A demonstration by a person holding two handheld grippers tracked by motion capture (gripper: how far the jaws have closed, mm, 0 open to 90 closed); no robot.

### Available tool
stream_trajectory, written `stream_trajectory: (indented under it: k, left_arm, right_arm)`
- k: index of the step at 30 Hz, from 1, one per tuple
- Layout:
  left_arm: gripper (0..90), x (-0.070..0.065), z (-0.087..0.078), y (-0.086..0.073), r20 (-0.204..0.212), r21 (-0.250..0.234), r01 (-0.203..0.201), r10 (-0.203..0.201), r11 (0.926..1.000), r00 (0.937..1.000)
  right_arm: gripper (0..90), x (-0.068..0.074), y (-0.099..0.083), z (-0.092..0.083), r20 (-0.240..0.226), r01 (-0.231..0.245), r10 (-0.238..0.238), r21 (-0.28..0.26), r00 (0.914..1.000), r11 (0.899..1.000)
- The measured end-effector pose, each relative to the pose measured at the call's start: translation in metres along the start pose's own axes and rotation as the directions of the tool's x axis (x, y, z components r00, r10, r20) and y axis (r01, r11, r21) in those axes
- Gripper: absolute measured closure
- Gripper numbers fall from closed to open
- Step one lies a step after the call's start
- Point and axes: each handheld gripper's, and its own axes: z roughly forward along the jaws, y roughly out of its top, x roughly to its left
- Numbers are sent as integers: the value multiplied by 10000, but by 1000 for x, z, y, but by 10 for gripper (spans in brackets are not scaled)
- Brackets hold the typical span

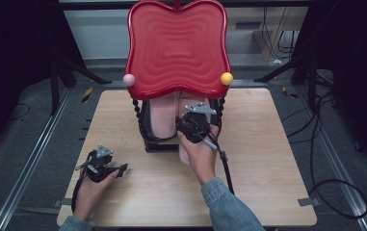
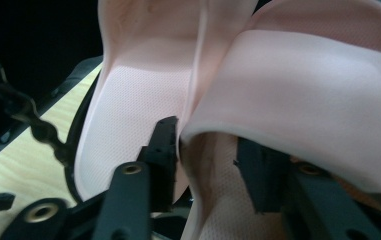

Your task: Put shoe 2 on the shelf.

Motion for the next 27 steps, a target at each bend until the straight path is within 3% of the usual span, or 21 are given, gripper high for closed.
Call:
stream_trajectory:
  k: [12,19,22,27]
  left_arm:
    - [257,1,0,0,-24,-72,56,-56,10000,10000]
    - [257,1,-1,0,-51,-26,16,-16,10000,10000]
    - [257,1,-1,0,-43,-25,18,-18,10000,10000]
    - [253,2,-1,-1,-97,-81,38,-39,10000,9999]
  right_arm:
    - [442,0,-5,-13,-382,869,-846,619,9957,9943]
    - [464,3,-9,-26,-896,1425,-1358,728,9867,9871]
    - [485,1,-12,-31,-1295,1791,-1674,853,9774,9801]
    - [632,-3,-20,-42,-1960,2477,-2218,1193,9552,9614]
